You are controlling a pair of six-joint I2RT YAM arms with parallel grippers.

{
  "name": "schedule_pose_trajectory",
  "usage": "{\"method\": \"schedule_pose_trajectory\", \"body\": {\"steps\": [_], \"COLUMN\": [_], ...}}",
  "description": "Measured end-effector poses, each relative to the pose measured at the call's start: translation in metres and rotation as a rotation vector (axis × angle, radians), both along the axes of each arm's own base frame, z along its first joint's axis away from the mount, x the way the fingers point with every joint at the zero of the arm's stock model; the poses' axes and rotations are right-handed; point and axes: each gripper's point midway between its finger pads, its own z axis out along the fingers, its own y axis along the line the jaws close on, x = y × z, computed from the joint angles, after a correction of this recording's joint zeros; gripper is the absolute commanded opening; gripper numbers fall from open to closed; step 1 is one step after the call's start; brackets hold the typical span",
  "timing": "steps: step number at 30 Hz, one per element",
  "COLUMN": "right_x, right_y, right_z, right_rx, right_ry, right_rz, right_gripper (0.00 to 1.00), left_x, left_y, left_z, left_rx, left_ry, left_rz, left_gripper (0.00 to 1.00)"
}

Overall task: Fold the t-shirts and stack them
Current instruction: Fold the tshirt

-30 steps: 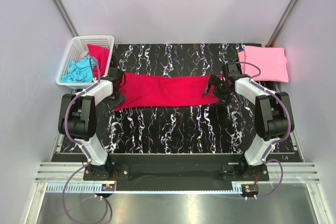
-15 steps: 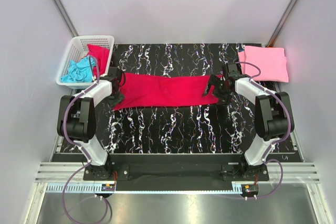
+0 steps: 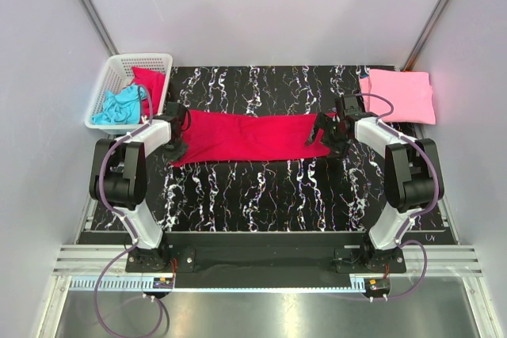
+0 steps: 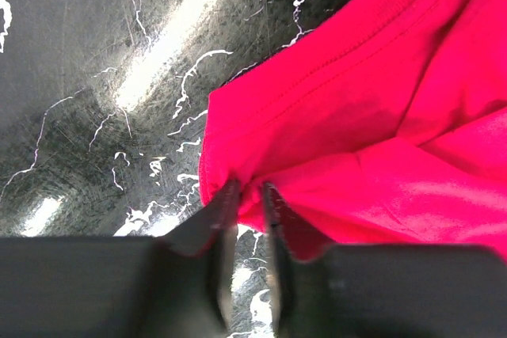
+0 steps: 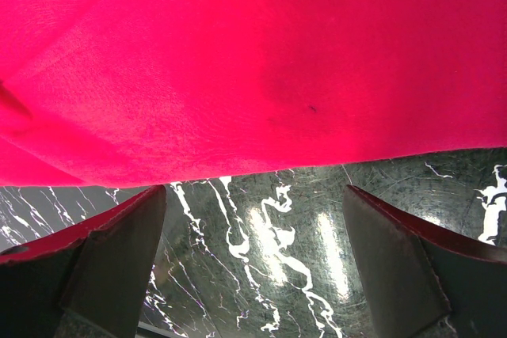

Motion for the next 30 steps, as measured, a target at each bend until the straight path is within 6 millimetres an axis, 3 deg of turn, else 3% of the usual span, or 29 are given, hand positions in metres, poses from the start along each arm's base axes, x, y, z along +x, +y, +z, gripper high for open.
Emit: {"method": "schedule_pose_trajectory", "body": {"steps": [1, 3, 12, 17, 30], "right_x": [0.0, 0.0, 0.0, -0.007, 0.002], "right_y": [0.0, 0.0, -0.004, -0.009, -0.01], "right_z": [0.0, 0.0, -0.003, -0.02, -0.022], "right_rx": [0.0, 0.0, -0.023, -0.055, -0.078], "right_ry": [0.0, 0.002, 0.008, 0.07, 0.107], "right_rz": [0.0, 0.0, -0.015, -0.033, -0.038], "right_gripper": [1.0, 1.0, 1.0, 1.0, 1.0], "left_x": [0.0, 0.0, -0.008, -0.012, -0.012], "left_y": [0.0, 0.001, 0.014, 0.021, 0.022], "left_z": [0.0, 0.0, 0.009, 0.018, 0.02], "left_rx": [0.0, 0.002, 0.068, 0.107, 0.111], "left_ry": [0.001, 0.002, 0.022, 0.02, 0.023], "left_rz": [-0.001, -0.003, 0.059, 0.089, 0.09], "left_gripper": [0.06, 0.0, 0.0, 0.0, 0.01]}}
